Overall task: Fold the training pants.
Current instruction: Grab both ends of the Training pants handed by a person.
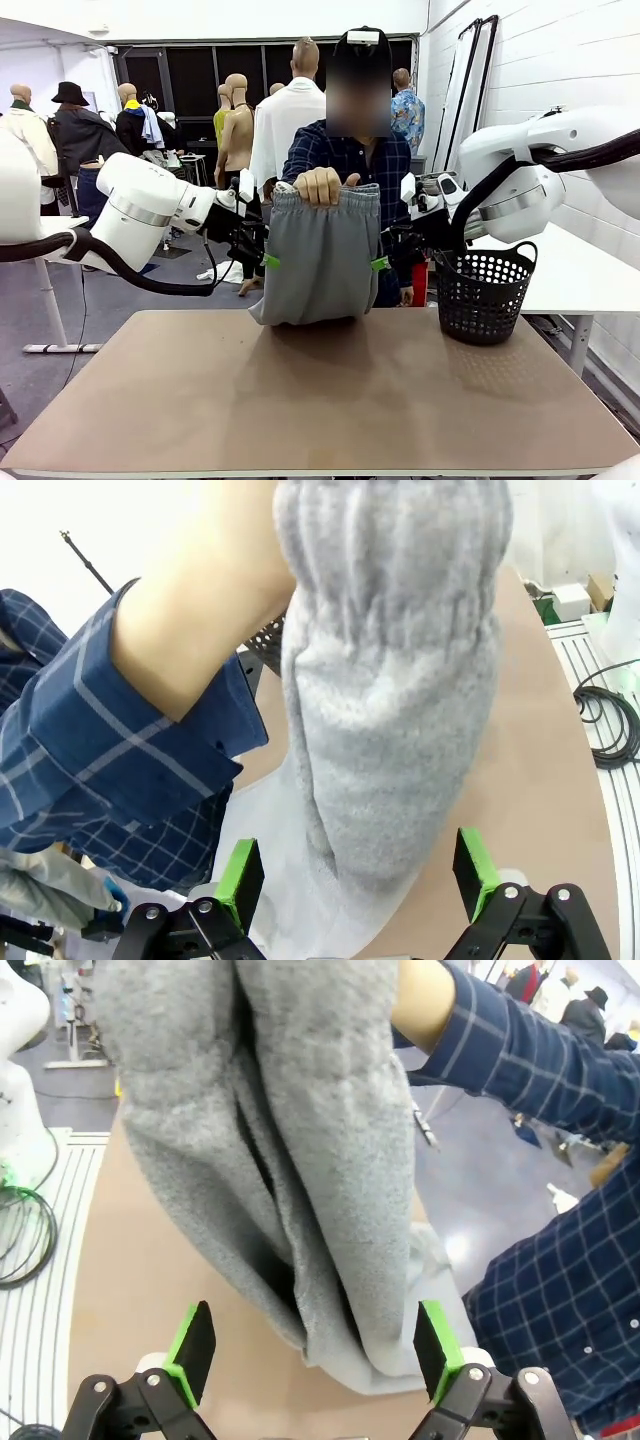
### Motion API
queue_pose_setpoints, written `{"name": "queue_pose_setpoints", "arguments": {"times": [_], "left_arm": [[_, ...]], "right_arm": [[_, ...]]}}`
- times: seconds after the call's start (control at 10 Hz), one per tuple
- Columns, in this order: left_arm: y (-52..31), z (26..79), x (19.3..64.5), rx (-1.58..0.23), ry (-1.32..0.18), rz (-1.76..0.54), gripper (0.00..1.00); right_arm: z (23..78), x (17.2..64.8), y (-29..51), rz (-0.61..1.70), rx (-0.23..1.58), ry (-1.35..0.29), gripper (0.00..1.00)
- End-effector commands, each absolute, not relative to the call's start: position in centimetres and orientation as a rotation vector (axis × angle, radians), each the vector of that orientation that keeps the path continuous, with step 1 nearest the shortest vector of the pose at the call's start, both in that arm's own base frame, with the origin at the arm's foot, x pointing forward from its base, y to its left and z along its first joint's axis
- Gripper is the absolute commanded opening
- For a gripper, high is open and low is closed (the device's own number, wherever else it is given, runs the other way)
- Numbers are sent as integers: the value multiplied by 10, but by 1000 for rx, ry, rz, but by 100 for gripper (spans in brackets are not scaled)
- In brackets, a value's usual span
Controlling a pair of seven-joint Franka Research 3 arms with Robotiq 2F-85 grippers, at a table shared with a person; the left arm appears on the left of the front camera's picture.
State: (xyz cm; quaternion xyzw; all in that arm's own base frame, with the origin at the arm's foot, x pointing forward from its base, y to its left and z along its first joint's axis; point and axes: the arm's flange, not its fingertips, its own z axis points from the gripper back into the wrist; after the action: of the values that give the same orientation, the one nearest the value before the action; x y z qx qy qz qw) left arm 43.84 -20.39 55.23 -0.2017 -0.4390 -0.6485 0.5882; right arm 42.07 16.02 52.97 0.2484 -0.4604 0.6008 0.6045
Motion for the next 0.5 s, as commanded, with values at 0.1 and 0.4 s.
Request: {"name": "queue_pose_setpoints", "arguments": {"times": [0.1,0.4], "left_arm": [[-200,549,432,-500,-1087,-1527,100],[-200,552,427,-499,-1117,-1531,100]], "right_arm": [[529,417,162,1398,633,-1142,100],[532,415,165,1386,685,-1191,100]]}}
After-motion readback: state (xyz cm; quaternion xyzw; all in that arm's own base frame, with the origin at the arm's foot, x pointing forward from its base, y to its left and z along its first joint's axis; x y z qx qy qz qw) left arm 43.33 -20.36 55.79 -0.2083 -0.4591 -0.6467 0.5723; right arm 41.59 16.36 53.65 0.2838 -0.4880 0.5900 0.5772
